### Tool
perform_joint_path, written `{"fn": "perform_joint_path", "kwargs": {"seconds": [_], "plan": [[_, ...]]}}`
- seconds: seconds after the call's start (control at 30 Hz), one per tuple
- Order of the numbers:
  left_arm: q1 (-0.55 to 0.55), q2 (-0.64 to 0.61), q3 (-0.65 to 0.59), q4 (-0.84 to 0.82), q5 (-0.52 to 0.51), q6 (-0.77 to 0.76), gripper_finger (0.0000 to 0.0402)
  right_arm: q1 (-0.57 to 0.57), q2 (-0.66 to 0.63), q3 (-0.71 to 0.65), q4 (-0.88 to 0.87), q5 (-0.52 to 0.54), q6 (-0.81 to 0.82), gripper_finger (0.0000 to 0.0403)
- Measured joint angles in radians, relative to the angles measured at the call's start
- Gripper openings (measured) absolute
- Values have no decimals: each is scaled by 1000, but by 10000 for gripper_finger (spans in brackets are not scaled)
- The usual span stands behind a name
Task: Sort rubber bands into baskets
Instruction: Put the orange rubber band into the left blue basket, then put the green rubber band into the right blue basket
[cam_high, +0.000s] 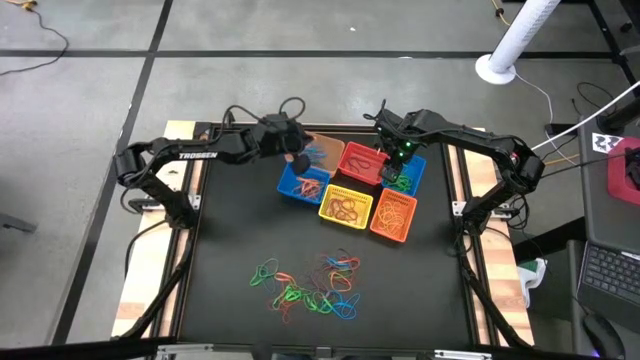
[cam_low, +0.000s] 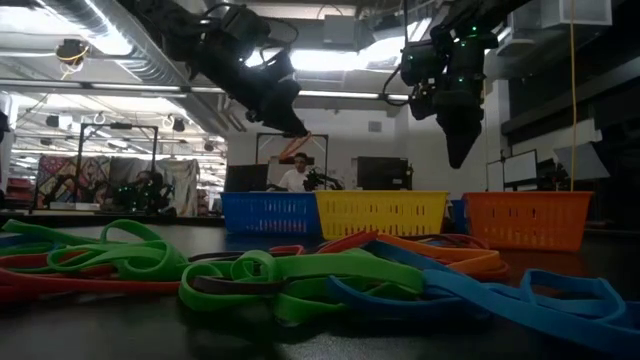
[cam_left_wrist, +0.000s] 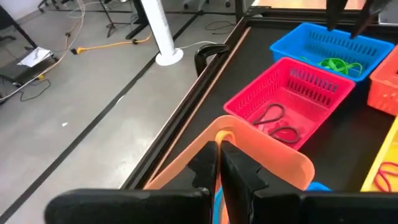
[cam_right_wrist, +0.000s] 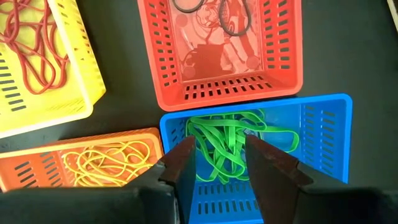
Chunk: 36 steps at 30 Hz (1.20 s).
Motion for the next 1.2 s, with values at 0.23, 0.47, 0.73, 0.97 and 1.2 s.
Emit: {"fn": "perform_joint_path", "kwargs": {"seconds": [0.23, 0.47, 0.73, 0.97, 1.2], "plan": [[-22, 0, 0, -2, 55, -14, 17, 0, 0, 0, 5, 0, 0, 138], [-83, 0, 0, -123, 94, -80, 17, 0, 0, 0, 4, 0, 0, 138], [-163, 0, 0, -287, 95, -81, 17, 0, 0, 0, 4, 0, 0, 138], [-226, 0, 0, -449, 96, -171, 33, 0, 0, 0, 4, 0, 0, 138], [-348, 0, 0, -793, 211, -376, 124, 0, 0, 0, 4, -10, 0, 138]]}}
